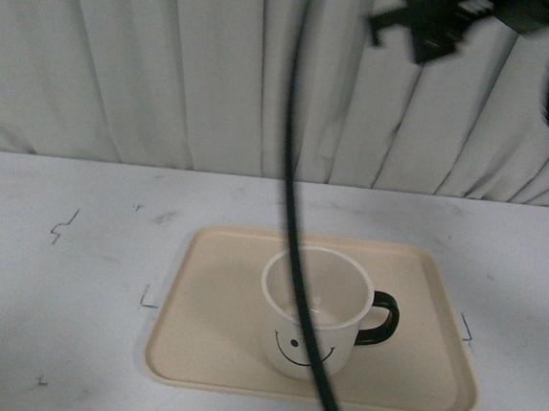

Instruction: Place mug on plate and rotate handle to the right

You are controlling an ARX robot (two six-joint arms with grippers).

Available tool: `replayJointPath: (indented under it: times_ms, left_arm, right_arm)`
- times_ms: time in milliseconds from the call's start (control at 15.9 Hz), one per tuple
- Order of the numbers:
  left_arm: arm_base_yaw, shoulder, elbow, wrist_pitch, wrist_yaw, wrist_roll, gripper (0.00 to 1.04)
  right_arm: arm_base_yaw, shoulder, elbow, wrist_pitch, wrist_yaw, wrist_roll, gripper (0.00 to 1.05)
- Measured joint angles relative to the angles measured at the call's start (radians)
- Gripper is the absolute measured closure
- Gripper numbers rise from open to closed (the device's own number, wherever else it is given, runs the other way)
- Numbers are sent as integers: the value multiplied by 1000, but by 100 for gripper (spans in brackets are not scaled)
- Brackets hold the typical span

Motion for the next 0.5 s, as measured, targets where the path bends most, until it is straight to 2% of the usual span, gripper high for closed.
replayJointPath:
  times_ms: [63, 126, 252, 315, 378, 504]
  left_arm:
    - [0, 0, 0, -1, 1, 0, 7]
    - [0, 0, 0, -1, 3, 0, 7]
    - [0, 0, 0, -1, 4, 0, 7]
    - [0, 0, 0, -1, 3, 0, 7]
    - [0, 0, 0, -1, 3, 0, 7]
    - [0, 0, 0, -1, 3, 0, 7]
  right_arm:
    - [-40, -26, -113, 124, 16, 78, 56]
    - [-97, -85, -280, 286, 14, 149, 69]
    - [-108, -195, -422, 420, -40, 191, 85]
    - [-124, -269, -492, 458, -77, 203, 98]
    - [-143, -306, -544, 460, -99, 209, 103]
    - [-195, -363, -668, 452, -129, 217, 103]
